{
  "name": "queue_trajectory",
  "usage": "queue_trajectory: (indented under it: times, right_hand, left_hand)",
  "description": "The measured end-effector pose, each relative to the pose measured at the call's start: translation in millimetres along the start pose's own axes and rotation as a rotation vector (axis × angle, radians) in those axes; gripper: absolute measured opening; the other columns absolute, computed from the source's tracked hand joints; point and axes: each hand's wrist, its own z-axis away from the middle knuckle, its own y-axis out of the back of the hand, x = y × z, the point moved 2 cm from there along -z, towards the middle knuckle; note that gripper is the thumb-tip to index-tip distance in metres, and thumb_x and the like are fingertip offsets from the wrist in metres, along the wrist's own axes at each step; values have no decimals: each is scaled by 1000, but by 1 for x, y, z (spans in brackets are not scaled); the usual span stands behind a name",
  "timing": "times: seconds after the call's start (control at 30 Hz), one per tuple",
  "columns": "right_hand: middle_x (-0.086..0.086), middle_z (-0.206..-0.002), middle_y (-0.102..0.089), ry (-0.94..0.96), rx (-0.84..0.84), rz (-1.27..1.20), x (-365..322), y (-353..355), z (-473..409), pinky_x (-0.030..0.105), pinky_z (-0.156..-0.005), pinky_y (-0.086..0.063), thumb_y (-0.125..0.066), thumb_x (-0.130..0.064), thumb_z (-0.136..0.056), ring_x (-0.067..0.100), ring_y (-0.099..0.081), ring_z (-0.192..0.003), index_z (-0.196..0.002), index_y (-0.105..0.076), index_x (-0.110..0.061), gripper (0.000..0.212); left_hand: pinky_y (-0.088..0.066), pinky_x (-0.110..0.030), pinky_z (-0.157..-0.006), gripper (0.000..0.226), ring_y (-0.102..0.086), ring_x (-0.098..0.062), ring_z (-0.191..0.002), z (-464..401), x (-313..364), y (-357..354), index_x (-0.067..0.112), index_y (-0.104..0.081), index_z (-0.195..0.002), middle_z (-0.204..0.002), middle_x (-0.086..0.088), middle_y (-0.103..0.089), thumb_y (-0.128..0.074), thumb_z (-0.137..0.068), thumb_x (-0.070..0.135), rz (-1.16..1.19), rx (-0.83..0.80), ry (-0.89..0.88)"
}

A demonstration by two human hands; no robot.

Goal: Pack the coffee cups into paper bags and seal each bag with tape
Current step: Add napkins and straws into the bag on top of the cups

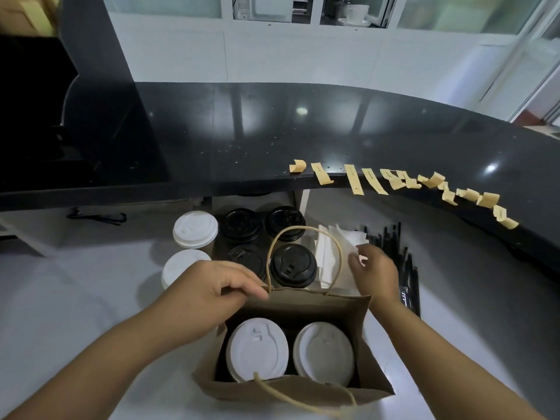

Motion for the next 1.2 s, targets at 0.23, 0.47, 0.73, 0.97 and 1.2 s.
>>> queue_trajectory:
  times: [0.23, 0.47, 0.73, 0.97, 1.2]
  right_hand:
    - [1, -78, -59, 14, 143, 76, 2, 4, -5, 26, -53, -38, -58, -21, -89, 18, -51, -63, -78, -58, -12, 14]
    - [1, -80, -65, 351, -39, 263, 8, -18, 14, 23, -59, -31, -74, -22, -77, 24, -60, -78, -78, -67, -12, 12]
    - [0, -95, -66, 468, -94, 273, 17, -26, 15, 34, -73, -49, -83, -39, -63, 22, -59, -88, -95, -65, -14, 45]
    - [1, -102, -66, 467, -114, 250, 21, -29, 16, 35, -78, -50, -82, -39, -64, 22, -61, -93, -100, -64, -14, 47]
    - [-1, -97, -67, 406, -113, 192, 22, -26, 17, 21, -68, -42, -80, -31, -72, 18, -62, -85, -97, -66, -14, 33]
  left_hand:
    - [-49, -14, -79, 35, -66, -3, -92, -6, 5, 5, 22, -77, -68, -90, 15, -71, -61, -78, -8, 52, -109, -61]
    - [-53, -28, -84, 21, -67, -10, -91, -16, 5, 12, 32, -75, -75, -88, 8, -73, -59, -72, 19, 111, -92, -3]
    - [-50, -38, -80, 16, -64, -29, -84, -23, 4, 8, 32, -74, -78, -85, -4, -73, -62, -68, 31, 142, -70, 19]
    - [-50, -20, -73, 19, -65, -18, -80, -25, 7, 8, 31, -74, -79, -82, 3, -73, -61, -71, 21, 136, -62, 20]
    - [-48, -11, -72, 32, -64, -14, -80, -22, 9, 8, 28, -74, -78, -82, 4, -73, -64, -81, -2, 92, -34, 37]
